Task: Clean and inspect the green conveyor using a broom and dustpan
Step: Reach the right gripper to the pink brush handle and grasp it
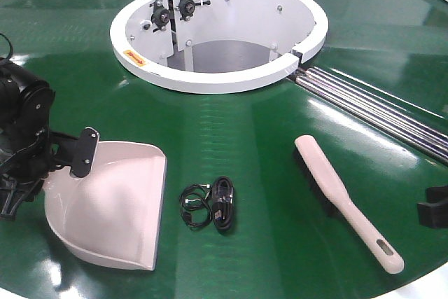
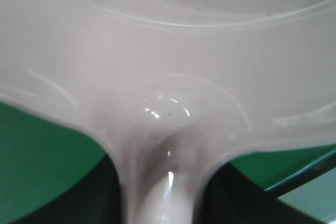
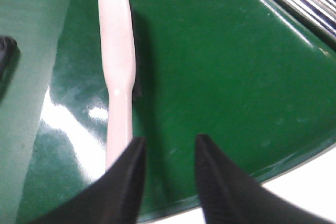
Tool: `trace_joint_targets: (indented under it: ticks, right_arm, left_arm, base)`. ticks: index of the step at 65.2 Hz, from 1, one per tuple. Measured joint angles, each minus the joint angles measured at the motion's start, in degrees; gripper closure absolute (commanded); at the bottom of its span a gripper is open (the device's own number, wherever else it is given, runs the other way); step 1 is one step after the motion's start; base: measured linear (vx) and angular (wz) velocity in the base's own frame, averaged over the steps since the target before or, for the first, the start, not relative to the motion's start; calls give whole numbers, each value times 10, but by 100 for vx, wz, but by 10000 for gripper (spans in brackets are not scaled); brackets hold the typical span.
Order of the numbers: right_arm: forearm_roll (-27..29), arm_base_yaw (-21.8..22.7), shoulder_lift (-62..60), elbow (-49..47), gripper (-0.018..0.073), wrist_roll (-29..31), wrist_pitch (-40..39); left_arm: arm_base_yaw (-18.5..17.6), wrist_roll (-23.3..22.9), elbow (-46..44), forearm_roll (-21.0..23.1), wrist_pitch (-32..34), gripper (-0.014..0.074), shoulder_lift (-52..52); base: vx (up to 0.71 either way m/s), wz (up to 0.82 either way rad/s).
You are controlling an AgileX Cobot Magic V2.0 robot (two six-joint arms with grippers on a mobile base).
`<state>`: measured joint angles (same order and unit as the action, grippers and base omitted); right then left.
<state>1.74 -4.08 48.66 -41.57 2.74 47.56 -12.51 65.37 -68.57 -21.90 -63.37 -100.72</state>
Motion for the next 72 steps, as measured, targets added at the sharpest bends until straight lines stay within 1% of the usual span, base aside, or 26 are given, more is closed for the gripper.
trace_joint_targets:
  ticks: [8, 15, 24, 28, 35, 41, 56, 72]
  right_arm:
    - [10, -1, 48, -25, 4, 11, 10]
    - [31, -2, 85, -45, -47, 21, 13]
    - [49, -27, 135, -76, -39, 34, 28]
    - [52, -51, 164, -92, -35, 35, 34]
    - [54, -84, 210, -122, -35, 26, 42]
    - [50, -103, 253, -147, -35, 12, 58]
    - [2, -110, 352, -201, -29, -16, 116]
    - [-14, -110, 431, -224, 15, -18, 126]
  left_arm:
    - [0, 0, 0, 0, 0, 603, 0]
    - [0, 0, 0, 0, 0, 603, 0]
    - [0, 0, 0, 0, 0, 603, 0]
    - [0, 0, 0, 0, 0, 603, 0]
    - [0, 0, 0, 0, 0, 603, 0]
    - [0, 0, 0, 0, 0, 603, 0]
    - [0, 0, 0, 0, 0, 603, 0]
    - [0, 0, 0, 0, 0, 603, 0]
  base:
    - [0, 0]
    - [0, 0]
    - [0, 0]
    - [0, 0]
    - [0, 0]
    - [0, 0]
    - [0, 0]
    - [0, 0]
